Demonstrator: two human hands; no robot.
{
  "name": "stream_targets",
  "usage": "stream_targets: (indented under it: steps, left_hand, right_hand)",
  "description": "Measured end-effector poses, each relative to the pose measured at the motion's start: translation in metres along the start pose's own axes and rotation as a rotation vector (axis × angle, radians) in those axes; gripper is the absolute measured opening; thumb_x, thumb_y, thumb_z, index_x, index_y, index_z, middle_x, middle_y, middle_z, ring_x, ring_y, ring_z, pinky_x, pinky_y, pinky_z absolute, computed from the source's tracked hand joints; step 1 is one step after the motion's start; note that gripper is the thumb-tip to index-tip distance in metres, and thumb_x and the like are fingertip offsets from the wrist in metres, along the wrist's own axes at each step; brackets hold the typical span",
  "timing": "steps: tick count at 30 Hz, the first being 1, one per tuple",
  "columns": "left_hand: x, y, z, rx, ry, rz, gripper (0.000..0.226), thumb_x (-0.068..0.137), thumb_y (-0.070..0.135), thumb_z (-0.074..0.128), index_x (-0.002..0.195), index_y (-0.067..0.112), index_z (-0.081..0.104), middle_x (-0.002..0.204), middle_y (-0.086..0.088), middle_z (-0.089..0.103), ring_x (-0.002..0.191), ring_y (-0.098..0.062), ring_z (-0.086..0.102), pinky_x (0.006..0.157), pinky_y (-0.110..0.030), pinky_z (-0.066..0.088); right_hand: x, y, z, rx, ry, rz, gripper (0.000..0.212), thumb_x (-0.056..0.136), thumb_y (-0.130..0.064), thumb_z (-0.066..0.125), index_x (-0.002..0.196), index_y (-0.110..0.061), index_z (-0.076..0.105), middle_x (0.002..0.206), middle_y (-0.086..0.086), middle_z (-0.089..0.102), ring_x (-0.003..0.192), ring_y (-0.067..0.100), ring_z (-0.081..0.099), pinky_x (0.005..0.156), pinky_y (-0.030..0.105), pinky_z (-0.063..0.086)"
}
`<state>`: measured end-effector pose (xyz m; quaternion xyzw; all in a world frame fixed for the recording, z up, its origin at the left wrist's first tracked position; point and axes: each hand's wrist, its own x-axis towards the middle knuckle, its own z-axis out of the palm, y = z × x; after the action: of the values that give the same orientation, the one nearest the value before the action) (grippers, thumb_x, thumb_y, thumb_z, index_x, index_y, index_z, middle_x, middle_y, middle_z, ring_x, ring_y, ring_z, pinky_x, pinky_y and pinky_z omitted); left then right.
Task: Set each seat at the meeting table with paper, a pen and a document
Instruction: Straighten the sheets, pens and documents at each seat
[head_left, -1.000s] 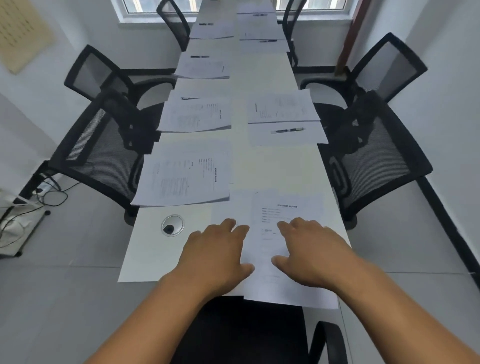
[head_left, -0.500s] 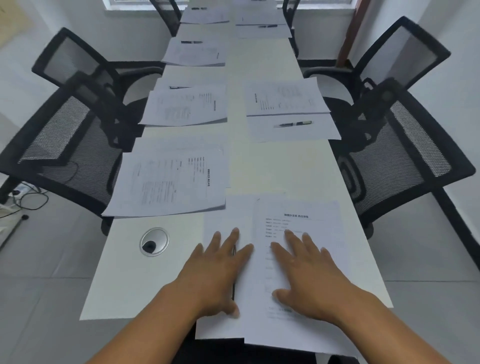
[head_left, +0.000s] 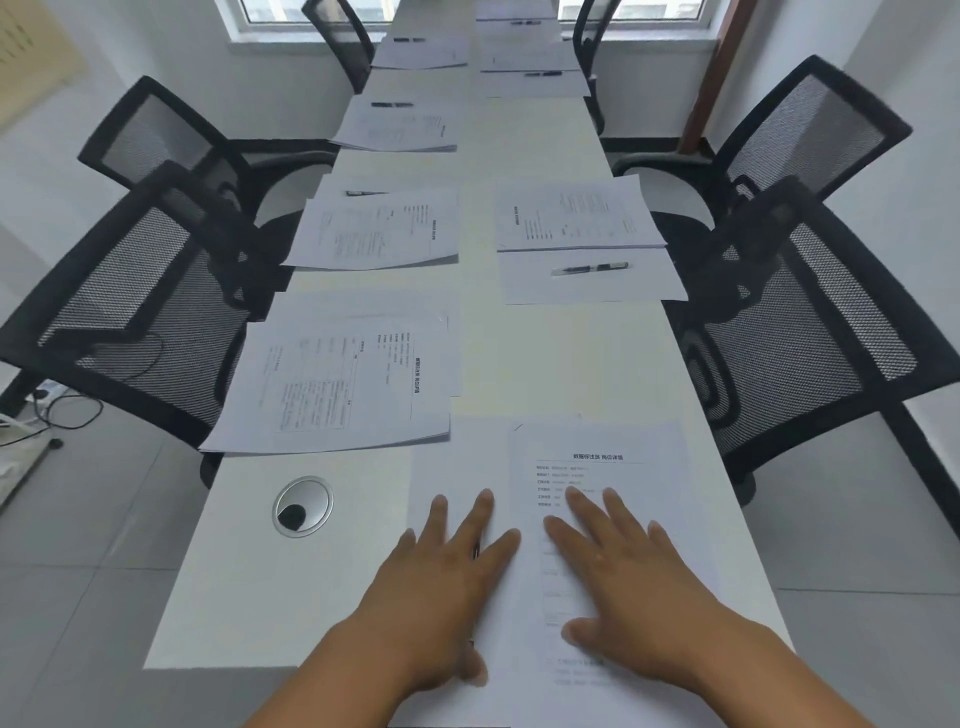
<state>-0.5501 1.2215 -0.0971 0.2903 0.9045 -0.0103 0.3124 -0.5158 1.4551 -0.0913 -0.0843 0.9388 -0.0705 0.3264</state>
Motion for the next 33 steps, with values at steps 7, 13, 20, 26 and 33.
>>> stream_targets:
  steps: [7,13,20,26,33]
  left_hand:
    - [-0.005,0.014,0.009,-0.016,-0.005,0.001,0.129,0.087,0.049,0.084,0.169,0.042,-0.014,0.174,0.007,-0.038,0.165,-0.041,-0.024,0.134,-0.058,0.012]
    - [-0.006,0.021,0.011,-0.015,-0.001,-0.006,0.128,0.086,0.050,0.084,0.170,0.040,-0.013,0.175,0.008,-0.037,0.165,-0.041,-0.023,0.134,-0.058,0.011]
    - [0.000,0.032,0.008,-0.019,0.010,-0.020,0.127,0.087,0.053,0.083,0.171,0.038,-0.010,0.176,0.006,-0.036,0.165,-0.043,-0.020,0.133,-0.060,0.016]
    - [0.005,0.033,0.006,-0.021,0.033,-0.032,0.125,0.083,0.055,0.084,0.170,0.038,-0.005,0.176,0.005,-0.034,0.166,-0.044,-0.014,0.129,-0.060,0.025]
    - [0.008,0.035,0.003,-0.020,0.042,-0.040,0.126,0.082,0.055,0.085,0.170,0.038,-0.004,0.176,0.005,-0.034,0.166,-0.044,-0.012,0.127,-0.059,0.031]
  right_hand:
    - [-0.011,0.014,0.006,0.006,-0.007,-0.013,0.101,0.097,-0.057,0.059,0.170,-0.039,-0.008,0.174,-0.012,-0.033,0.162,0.024,-0.030,0.133,0.057,0.000]
    - [-0.013,0.032,0.002,0.016,-0.003,0.005,0.102,0.096,-0.058,0.061,0.170,-0.041,-0.007,0.174,-0.014,-0.032,0.162,0.021,-0.030,0.134,0.055,0.001]
    - [-0.012,0.042,-0.005,0.028,0.000,0.007,0.101,0.097,-0.055,0.064,0.170,-0.041,-0.005,0.175,-0.014,-0.030,0.162,0.021,-0.030,0.135,0.054,0.001]
    - [-0.009,0.043,-0.006,0.026,0.001,-0.005,0.100,0.097,-0.051,0.064,0.170,-0.038,-0.003,0.176,-0.012,-0.029,0.163,0.024,-0.029,0.134,0.054,0.001]
    - [-0.010,0.042,-0.005,-0.002,-0.007,-0.012,0.100,0.097,-0.051,0.061,0.170,-0.038,-0.005,0.175,-0.010,-0.030,0.163,0.026,-0.029,0.134,0.056,0.002]
